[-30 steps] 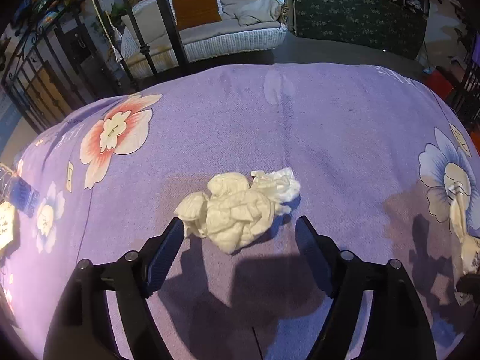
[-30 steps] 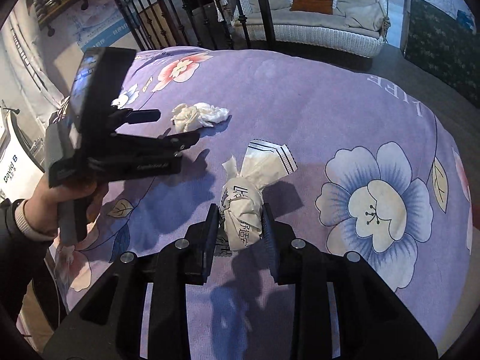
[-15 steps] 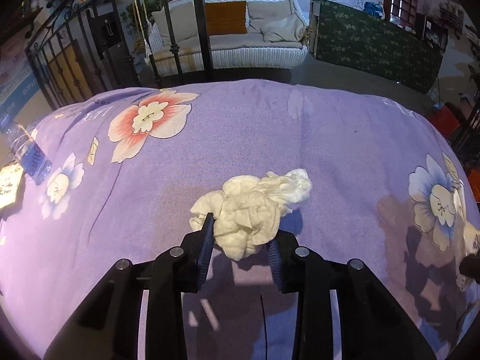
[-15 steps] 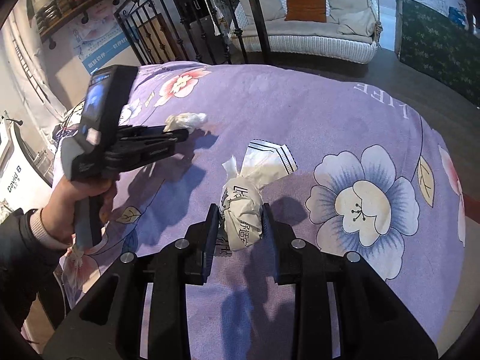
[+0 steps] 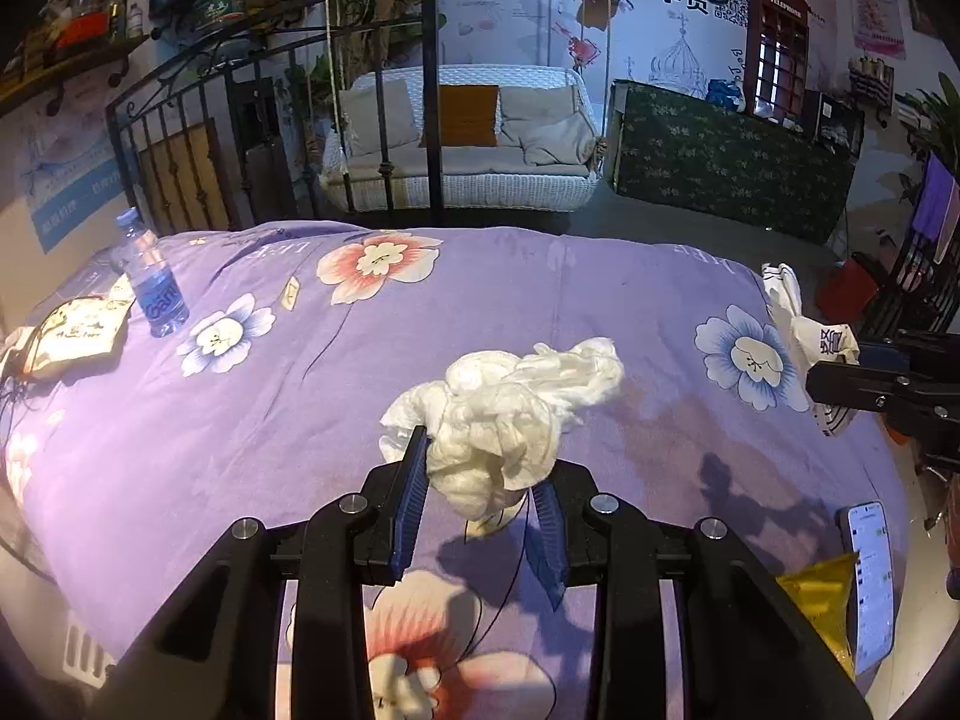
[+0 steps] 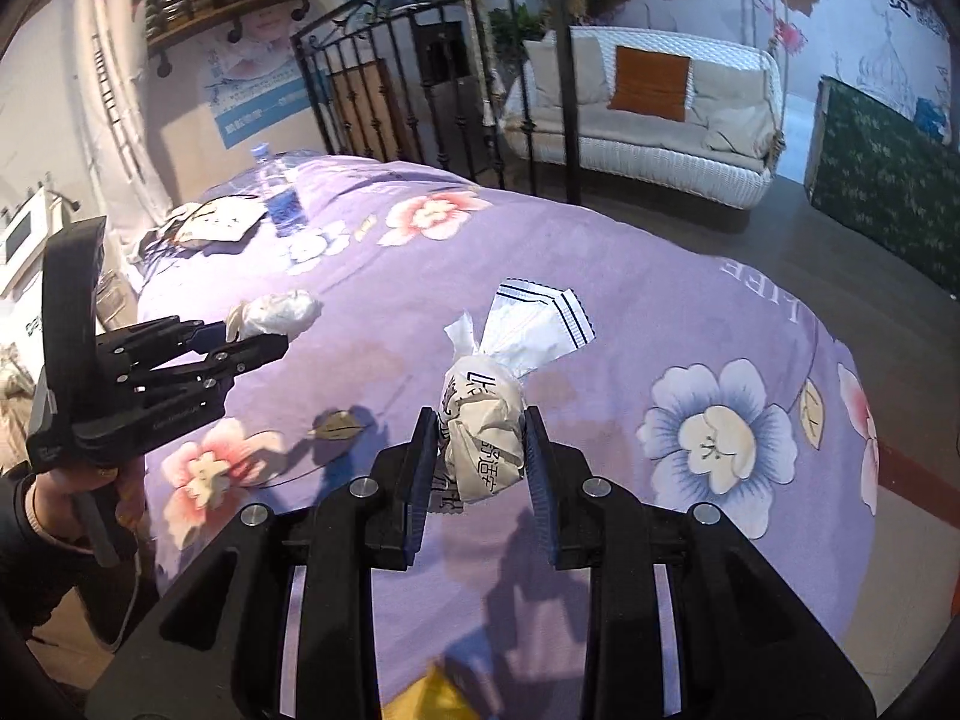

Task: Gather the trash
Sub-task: 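Carry the tissue and paper wrapper over the bin while opening both grippers to drop them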

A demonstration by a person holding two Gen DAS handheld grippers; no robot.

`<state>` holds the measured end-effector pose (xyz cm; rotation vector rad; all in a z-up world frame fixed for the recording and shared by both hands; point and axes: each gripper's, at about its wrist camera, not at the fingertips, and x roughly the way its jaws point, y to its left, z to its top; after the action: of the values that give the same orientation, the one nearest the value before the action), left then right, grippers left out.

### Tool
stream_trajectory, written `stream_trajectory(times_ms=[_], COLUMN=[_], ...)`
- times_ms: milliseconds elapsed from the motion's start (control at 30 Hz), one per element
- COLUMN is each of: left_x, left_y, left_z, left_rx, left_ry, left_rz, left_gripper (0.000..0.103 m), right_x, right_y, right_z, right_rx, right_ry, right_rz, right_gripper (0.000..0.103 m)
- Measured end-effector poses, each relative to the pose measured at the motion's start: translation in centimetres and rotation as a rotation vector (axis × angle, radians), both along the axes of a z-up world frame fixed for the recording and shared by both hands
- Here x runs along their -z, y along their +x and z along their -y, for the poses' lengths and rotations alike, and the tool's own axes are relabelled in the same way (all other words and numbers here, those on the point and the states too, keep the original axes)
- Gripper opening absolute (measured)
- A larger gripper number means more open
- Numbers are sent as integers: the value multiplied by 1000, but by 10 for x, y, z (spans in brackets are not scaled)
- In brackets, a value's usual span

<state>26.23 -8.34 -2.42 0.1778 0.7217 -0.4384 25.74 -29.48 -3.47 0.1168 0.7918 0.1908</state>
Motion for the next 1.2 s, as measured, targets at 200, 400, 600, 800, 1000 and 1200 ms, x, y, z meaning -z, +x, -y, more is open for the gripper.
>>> stream_trajectory(times_ms=[200, 400, 600, 800, 1000, 1200], left_x=[7, 17, 30, 40, 53, 70], left_y=[-42, -75, -104, -133, -164, -185], left_z=[-45, -96, -141, -185, -228, -263], left_rx=[-85, -196, -302, -417, -541, -639], left_ry=[-1, -3, -5, -31, -51, -37], left_rz=[-5, -24, -61, -105, -157, -205], left_gripper=[32, 32, 33, 33, 33, 33], right_x=[0, 10, 17, 21, 25, 28], right_y=[-30, -57, -82, -102, -112, -119], right_z=[-55, -105, -145, -178, -204, -227], right_rx=[-93, -175, -239, -286, -327, -368], right_ry=[10, 35, 48, 39, 71, 79], right_rz=[21, 13, 0, 9, 7, 3], right_gripper=[30, 30, 30, 30, 30, 30])
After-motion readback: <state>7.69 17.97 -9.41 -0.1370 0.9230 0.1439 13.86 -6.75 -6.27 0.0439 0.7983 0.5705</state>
